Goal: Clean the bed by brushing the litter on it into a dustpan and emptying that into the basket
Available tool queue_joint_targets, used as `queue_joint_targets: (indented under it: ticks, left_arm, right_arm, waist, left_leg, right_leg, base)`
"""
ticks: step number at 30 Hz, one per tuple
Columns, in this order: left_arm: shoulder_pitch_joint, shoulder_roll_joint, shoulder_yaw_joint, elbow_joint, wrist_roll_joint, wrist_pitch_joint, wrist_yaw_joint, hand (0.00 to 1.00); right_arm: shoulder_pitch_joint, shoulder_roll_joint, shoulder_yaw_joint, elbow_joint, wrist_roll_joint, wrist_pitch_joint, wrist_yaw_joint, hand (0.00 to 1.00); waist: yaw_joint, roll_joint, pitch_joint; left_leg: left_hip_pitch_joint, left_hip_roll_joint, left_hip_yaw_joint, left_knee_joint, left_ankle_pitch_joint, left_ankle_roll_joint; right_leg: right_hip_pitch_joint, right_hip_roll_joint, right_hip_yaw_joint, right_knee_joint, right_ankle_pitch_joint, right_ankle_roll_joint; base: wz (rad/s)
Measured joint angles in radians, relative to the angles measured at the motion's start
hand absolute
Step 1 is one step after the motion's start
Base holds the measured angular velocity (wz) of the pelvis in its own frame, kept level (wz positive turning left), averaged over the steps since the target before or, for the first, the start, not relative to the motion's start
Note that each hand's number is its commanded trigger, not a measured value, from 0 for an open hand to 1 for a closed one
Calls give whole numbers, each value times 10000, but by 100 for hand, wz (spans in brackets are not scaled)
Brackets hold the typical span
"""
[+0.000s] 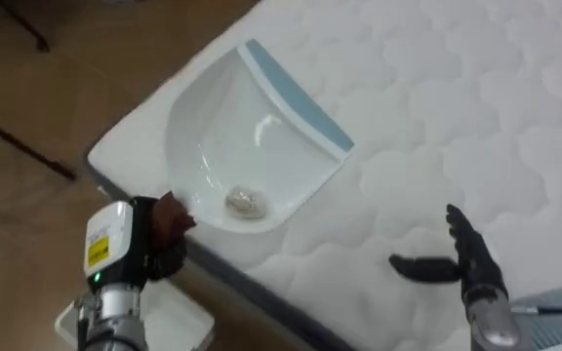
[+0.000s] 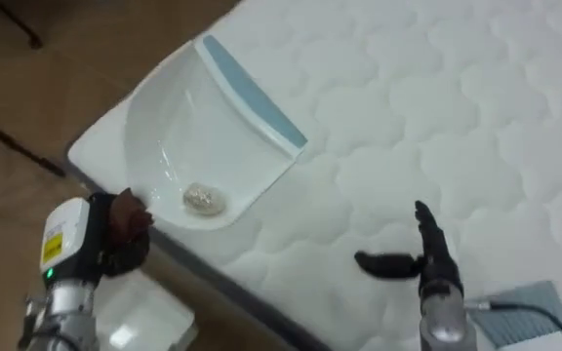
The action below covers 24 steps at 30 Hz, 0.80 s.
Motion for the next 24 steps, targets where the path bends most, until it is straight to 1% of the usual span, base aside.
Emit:
queue_joint_targets:
  ticks: [1, 2, 3, 4, 5, 6, 7, 9, 11, 12, 14, 15, 16, 17, 18, 21, 22, 23, 24]
  left_arm:
    - [-2, 159, -98, 0, -23, 2, -3, 100]
    - [20, 193, -185, 16, -86, 7, -53, 100]
    - [20, 191, -202, -6, -104, 6, -53, 100]
    - [-5, 197, -206, -62, -180, -9, -51, 100]
    - [-2, 193, -201, -42, -352, -8, -52, 100]
    - [5, 189, -206, -38, -412, -6, -74, 100]
    - [24, 194, -199, -41, -474, -3, -91, 100]
    - [26, 193, -182, -44, -479, 6, -92, 100]
    - [26, 155, -176, -53, -469, 9, -94, 100]
    - [32, 158, -167, -61, -467, 9, -94, 100]
    - [35, 173, -128, -55, -455, 16, -93, 100]
    - [34, 176, -128, -55, -456, 20, -93, 100]
    - [35, 174, -128, -55, -439, 20, -93, 100]
    - [33, 178, -128, -57, -408, 19, -93, 100]
    - [34, 186, -127, -56, -417, 20, -93, 100]
    - [44, 213, -111, -63, -407, 39, -113, 100]
    - [43, 201, -118, -93, -411, 42, -136, 100]
    - [42, 193, -127, -159, -407, 44, -142, 100]
    - [33, 183, -132, -163, -422, 43, -141, 100]
  right_arm:
    - [-3, -3, -59, -38, 2, -87, -160, 0]
    - [88, -46, -219, -161, 1, -165, -277, 0]
    - [81, -80, -289, -236, 19, -187, -354, 0]
    - [4, -230, -295, -453, 55, -192, -447, 0]
    - [-55, -375, -230, -736, 45, -230, -408, 0]
    - [-48, -421, -207, -859, 45, -275, -395, 0]
    - [-22, -434, -154, -1022, 46, -290, -306, 0]
    - [55, -431, 39, -1132, 52, -282, -115, 0]
    - [96, -422, 163, -1155, 169, -254, 131, 0]
    - [104, -421, 187, -1172, 333, -254, 137, 0]
    - [126, -420, 220, -1171, 434, -254, 130, 0]
    - [165, -423, 220, -1171, 433, -255, 123, 0]
    - [183, -423, 219, -1170, 428, -257, 113, 0]
    - [193, -423, 229, -1169, 417, -257, 106, 0]
    - [192, -423, 269, -1169, 414, -257, 104, 0]
    - [191, -403, 671, -1139, 295, -259, 119, 0]
    - [189, -405, 820, -1137, 195, -260, 114, 0]
    - [195, -401, 906, -1126, 80, -260, 112, 0]
    - [191, -390, 918, -1036, 62, -278, 108, 0]
  waist:
    - [-92, -145, -46]
    - [-234, -142, -106]
    - [-135, -106, -135]
    - [141, 16, -125]
    - [379, 147, -66]
    - [477, 204, -40]
    - [614, 219, -41]
    - [703, 169, -19]
    - [816, 8, 90]
    - [954, -58, 114]
    - [1028, -187, 116]
    - [1027, -241, 96]
    - [1054, -253, 87]
    - [1202, -251, 86]
    - [1265, -246, 84]
    - [1431, -220, 79]
    - [1443, -181, 86]
    - [1360, -171, 89]
    - [1198, -149, 100]
  left_leg:
    - [-31, -283, -646, 124, -13, -53]
    - [-90, -456, -1034, 264, -76, -141]
    - [-99, -425, -997, 264, -73, -176]
    - [-117, -366, -989, 171, -17, -266]
    - [-113, -373, -1122, 36, 73, -306]
    - [-89, -379, -1188, -32, 111, -313]
    - [-81, -412, -1315, -205, 210, -317]
    - [-20, -468, -1511, -330, 277, -302]
    - [71, -552, -1590, -396, 291, -266]
    - [60, -581, -1611, -398, 281, -231]
    - [39, -635, -1719, -377, 253, -185]
    - [28, -697, -1866, -357, 241, -165]
    - [29, -726, -1924, -350, 233, -153]
    - [39, -741, -1968, -326, 203, -115]
    - [36, -743, -1976, -309, 186, -101]
    - [-78, -785, -2088, -163, 156, -77]
    - [-214, -845, -2223, -66, 146, -71]
    - [-362, -914, -2346, 32, 136, -88]
    - [-521, -934, -2223, 168, 134, -91]
  right_leg:
    - [-8, 41, 757, -591, 857, 273]
    - [161, 85, 943, -491, 977, 120]
    - [261, 88, 841, -561, 879, 114]
    - [306, 121, 565, -664, 807, 142]
    - [366, 114, 418, -772, 823, 122]
    - [433, 108, 341, -833, 851, 119]
    - [517, 76, 216, -966, 895, 120]
    - [705, 32, 40, -1180, 929, 144]
    - [852, -64, 4, -1224, 928, 156]
    - [897, -88, -79, -1310, 950, 189]
    - [976, -106, -149, -1440, 978, 215]
    - [1065, -101, -145, -1536, 990, 203]
    - [1088, -101, -87, -1542, 984, 204]
    - [1109, -100, -55, -1545, 971, 213]
    - [1110, -100, -53, -1547, 966, 216]
    - [1131, -100, -154, -1561, 955, 227]
    - [1142, -115, -342, -1563, 945, 234]
    - [1147, -154, -562, -1571, 902, 247]
    - [1201, -218, -889, -1574, 854, 265]
  base:
    - [203]
    - [184]
    - [129]
    - [63]
    - [49]
    - [37]
    - [32]
    - [31]
    - [17]
    - [4]
    - [17]
    - [31]
    - [29]
    - [13]
    - [10]
    - [21]
    - [52]
    - [79]
    - [78]
